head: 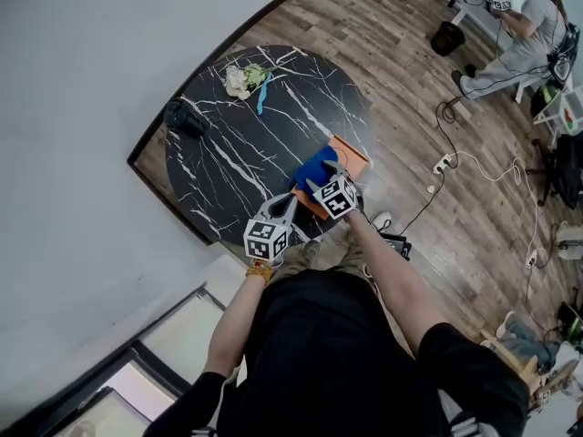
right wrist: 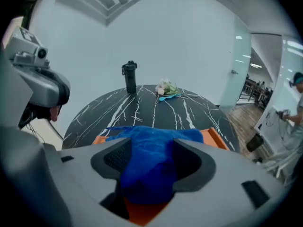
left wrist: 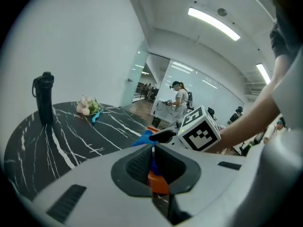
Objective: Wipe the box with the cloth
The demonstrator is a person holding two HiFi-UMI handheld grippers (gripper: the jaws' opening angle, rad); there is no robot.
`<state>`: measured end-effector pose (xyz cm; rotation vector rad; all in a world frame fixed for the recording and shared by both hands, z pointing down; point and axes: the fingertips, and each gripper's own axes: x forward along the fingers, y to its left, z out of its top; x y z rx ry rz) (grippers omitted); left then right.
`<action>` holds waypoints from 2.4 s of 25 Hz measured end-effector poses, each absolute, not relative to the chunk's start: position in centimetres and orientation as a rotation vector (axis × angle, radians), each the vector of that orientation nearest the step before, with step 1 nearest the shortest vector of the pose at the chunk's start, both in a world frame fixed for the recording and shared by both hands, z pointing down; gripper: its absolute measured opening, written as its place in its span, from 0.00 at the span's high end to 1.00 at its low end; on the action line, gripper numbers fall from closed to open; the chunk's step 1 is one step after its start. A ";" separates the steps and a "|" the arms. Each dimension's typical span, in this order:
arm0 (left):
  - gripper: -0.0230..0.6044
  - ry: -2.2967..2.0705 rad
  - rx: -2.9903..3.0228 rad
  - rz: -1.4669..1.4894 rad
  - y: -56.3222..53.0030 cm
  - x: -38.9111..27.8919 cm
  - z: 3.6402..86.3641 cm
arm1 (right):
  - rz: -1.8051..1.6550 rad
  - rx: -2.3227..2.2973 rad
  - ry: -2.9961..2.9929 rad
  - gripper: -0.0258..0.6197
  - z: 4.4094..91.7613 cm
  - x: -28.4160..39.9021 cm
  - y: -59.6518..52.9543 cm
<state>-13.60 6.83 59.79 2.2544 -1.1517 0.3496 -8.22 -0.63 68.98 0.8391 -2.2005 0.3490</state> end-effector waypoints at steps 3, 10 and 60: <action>0.95 -1.165 2.120 0.286 6.4 -14.2 61.0 | 0.346 0.862 -2.216 0.58 68.9 -8.6 -0.8; 0.83 -1.100 1.975 0.436 6.9 -13.1 66.4 | 0.123 0.649 -2.219 0.72 69.4 -8.1 -1.7; 0.70 -1.133 1.564 0.498 4.1 -10.7 71.2 | 0.423 0.954 -2.200 0.83 69.2 4.5 -1.9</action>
